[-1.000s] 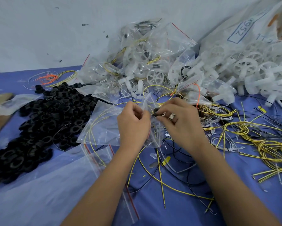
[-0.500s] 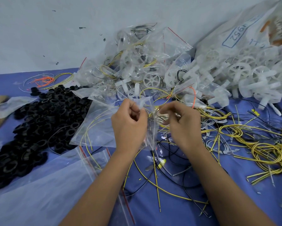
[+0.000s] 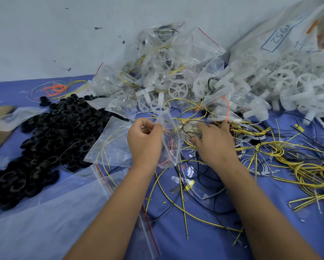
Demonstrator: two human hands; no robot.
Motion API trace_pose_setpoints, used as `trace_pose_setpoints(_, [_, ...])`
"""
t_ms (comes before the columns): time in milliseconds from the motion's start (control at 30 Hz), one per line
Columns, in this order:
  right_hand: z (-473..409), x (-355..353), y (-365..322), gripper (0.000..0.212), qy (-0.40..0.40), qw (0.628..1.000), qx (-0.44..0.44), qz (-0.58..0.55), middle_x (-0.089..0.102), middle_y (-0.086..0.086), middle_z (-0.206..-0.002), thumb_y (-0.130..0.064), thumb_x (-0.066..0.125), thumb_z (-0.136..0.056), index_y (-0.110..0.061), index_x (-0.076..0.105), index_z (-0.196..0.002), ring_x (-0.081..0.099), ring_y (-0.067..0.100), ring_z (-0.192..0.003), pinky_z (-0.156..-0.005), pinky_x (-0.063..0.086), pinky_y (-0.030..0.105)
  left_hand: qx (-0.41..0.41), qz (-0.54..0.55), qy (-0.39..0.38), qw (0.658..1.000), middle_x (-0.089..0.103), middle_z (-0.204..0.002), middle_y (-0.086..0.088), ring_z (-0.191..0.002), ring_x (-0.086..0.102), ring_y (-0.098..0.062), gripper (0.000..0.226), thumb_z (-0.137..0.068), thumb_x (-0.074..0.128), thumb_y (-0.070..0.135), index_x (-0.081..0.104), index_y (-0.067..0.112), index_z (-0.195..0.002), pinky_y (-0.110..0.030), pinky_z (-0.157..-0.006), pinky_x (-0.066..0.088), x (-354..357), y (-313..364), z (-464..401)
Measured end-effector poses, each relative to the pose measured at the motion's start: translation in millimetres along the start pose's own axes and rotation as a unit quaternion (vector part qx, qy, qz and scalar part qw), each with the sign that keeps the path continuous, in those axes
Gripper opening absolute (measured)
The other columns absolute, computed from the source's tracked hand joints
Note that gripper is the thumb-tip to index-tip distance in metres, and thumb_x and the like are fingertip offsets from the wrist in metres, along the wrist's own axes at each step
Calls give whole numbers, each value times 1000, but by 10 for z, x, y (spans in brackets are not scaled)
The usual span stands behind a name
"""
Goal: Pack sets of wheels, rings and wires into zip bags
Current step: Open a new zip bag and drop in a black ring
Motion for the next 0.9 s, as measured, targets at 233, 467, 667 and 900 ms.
trace_pose_setpoints(233, [21,-96,4,50,30,998,26,-38,71,3,-114,-49,75,-85,-23,60,-125,48,32,-122,-95,38,44,-13,86,33,996,39,-59,-2,-53,29,-19,24,-79,66,12,47,19,-66,-30,-55,28,-48,-3,-48])
trace_pose_setpoints(467, [71,-149,-33,47,58,995,21,-73,71,1,-86,-69,48,-93,-27,69,-86,61,31,-98,-86,37,43,-7,64,27,998,40,-58,-1,-55,32,-18,32,-85,67,5,47,19,-65,-34,-58,29,-26,-8,-39])
trace_pose_setpoints(667, [97,-202,-16,15,24,995,-4,-99,66,-7,-82,-41,70,-92,-30,65,-82,60,26,-95,-95,38,45,-10,51,11,999,41,-60,-4,-54,32,-19,29,-87,67,8,47,17,-67,-29,-51,29,-39,-20,-51])
trace_pose_setpoints(900, [130,-414,77,10,187,951,-4,-245,60,-14,-63,-20,75,-86,-22,71,-77,55,9,-61,-63,42,29,-31,38,-49,998,48,-61,-8,-51,37,-19,20,-81,66,16,51,17,-68,-30,-52,33,21,-24,-26])
Point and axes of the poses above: each hand's wrist, its own z-axis away from the middle knuckle, its own x-axis out of the palm, y = z × x, the point moved 4 cm from there along -z, towards the middle knuckle
